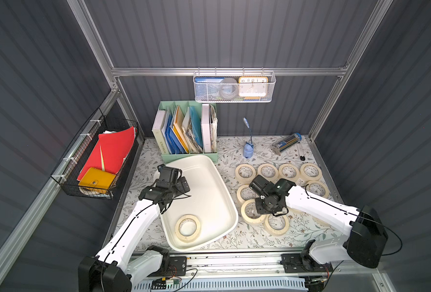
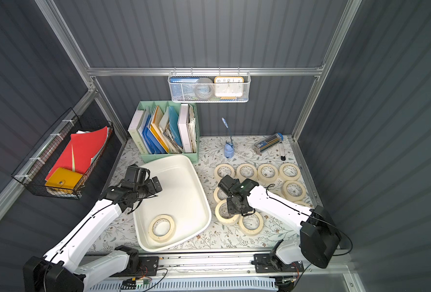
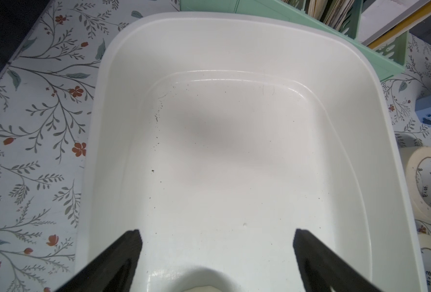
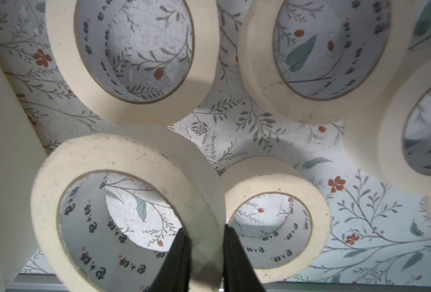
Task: Take out the art tape in the storage box
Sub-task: Place the art tape at the center of the board.
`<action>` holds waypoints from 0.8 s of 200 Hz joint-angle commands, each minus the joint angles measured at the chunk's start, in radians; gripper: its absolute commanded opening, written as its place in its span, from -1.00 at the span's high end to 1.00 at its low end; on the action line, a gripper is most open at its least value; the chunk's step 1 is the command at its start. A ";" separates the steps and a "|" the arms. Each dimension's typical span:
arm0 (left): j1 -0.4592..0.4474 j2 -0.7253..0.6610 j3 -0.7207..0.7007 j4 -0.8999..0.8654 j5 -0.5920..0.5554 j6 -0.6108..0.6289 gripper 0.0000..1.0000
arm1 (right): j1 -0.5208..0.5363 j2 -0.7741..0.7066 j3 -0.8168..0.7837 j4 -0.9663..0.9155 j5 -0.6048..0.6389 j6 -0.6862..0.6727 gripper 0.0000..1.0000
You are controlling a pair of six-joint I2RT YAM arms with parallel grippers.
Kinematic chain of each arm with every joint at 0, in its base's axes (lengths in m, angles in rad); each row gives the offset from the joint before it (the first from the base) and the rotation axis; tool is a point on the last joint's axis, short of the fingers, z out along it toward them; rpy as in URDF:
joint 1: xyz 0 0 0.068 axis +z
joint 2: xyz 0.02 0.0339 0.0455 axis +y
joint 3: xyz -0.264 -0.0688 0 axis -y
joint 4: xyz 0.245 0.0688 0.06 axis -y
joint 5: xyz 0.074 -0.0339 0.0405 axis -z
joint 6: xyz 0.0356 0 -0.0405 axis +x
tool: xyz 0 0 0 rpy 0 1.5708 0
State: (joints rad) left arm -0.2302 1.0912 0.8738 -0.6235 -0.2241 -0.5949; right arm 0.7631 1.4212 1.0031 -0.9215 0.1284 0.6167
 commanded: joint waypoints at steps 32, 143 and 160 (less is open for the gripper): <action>-0.003 -0.004 0.019 -0.004 -0.004 0.019 -1.00 | 0.044 0.065 -0.027 0.104 -0.063 0.028 1.00; -0.003 -0.013 0.012 -0.013 -0.010 0.018 -1.00 | 0.017 0.064 -0.126 0.138 0.021 0.073 1.00; -0.003 -0.013 0.009 -0.009 -0.011 0.019 -1.00 | 0.012 0.040 -0.134 0.123 0.032 0.072 0.93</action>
State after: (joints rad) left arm -0.2302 1.0912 0.8738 -0.6239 -0.2245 -0.5945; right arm 0.7887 1.4971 0.8909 -0.7460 0.0978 0.6662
